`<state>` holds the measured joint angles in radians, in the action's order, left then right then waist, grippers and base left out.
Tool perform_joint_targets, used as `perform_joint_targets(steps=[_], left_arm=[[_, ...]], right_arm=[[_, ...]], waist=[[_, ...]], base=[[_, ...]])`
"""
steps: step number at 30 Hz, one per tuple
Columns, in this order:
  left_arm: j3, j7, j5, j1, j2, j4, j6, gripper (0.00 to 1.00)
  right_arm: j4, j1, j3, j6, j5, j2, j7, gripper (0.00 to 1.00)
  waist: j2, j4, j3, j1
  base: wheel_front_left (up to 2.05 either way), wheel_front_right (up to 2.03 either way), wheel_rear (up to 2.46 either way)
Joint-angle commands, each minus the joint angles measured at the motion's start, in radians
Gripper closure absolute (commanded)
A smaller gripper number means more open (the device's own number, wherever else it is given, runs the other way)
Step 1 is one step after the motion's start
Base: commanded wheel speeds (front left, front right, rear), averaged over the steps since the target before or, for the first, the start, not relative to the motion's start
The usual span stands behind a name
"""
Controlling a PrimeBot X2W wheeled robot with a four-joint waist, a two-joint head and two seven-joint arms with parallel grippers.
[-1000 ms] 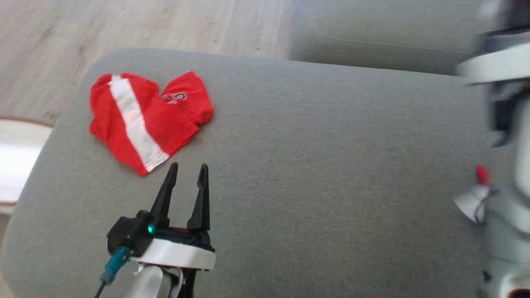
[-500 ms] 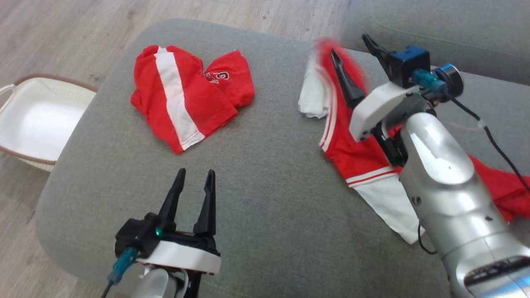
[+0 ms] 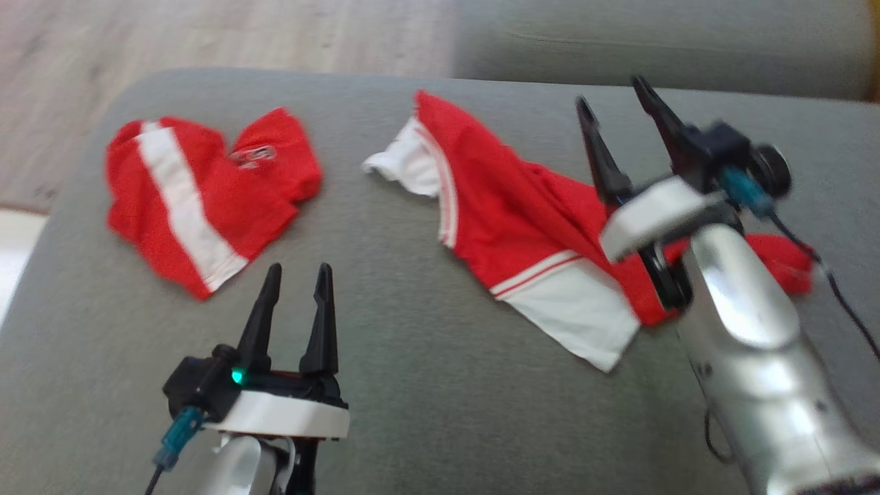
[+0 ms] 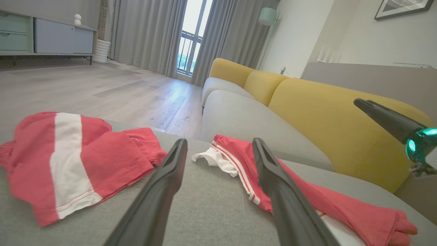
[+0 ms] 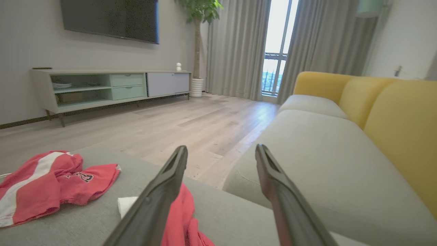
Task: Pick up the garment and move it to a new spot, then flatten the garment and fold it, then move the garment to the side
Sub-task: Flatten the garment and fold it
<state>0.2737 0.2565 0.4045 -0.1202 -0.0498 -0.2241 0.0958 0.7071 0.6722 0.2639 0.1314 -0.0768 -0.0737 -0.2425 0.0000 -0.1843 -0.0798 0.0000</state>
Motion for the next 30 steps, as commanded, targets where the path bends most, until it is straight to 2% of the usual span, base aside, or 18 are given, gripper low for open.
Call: perform_joint_targets(steps=[1,4,11,15,24,30], left_arm=[[-0.040,0.005,-0.006,-0.052,0.000,0.043,-0.002,0.00],[-0.043,0.005,-0.009,-0.057,0.000,0.053,0.000,0.00],[-0.055,0.005,-0.016,-0.051,0.000,0.082,0.011,0.00],[-0.058,0.005,-0.020,-0.041,0.000,0.086,0.016,0.00],[-0.049,0.005,-0.027,-0.037,0.000,0.084,0.025,0.00],[-0.040,0.005,-0.033,-0.048,0.000,0.080,0.028,0.00]], right_arm=[[-0.080,-0.048,-0.011,-0.001,0.016,0.004,-0.015,0.00],[-0.154,-0.122,-0.043,-0.001,0.026,0.000,-0.018,0.00],[-0.467,-0.409,-0.129,-0.001,0.041,0.014,-0.019,0.00],[-0.568,-0.515,-0.138,-0.001,0.046,0.020,-0.019,0.00],[-0.598,-0.555,-0.146,-0.001,0.057,0.023,-0.019,0.00],[-0.563,-0.544,-0.072,-0.001,0.087,0.022,-0.019,0.00]], waist=[[0.0000,0.061,-0.004,0.0000],[0.0000,0.086,-0.005,0.0000],[0.0000,0.148,-0.004,0.0000],[0.0000,0.164,-0.005,0.0000],[0.0000,0.157,-0.005,0.0000],[0.0000,0.128,-0.032,0.0000]], base=[[0.00,0.00,0.00],[0.00,0.00,0.00],[0.00,0.00,0.00],[0.00,0.00,0.00],[0.00,0.00,0.00],[0.00,0.00,0.00]])
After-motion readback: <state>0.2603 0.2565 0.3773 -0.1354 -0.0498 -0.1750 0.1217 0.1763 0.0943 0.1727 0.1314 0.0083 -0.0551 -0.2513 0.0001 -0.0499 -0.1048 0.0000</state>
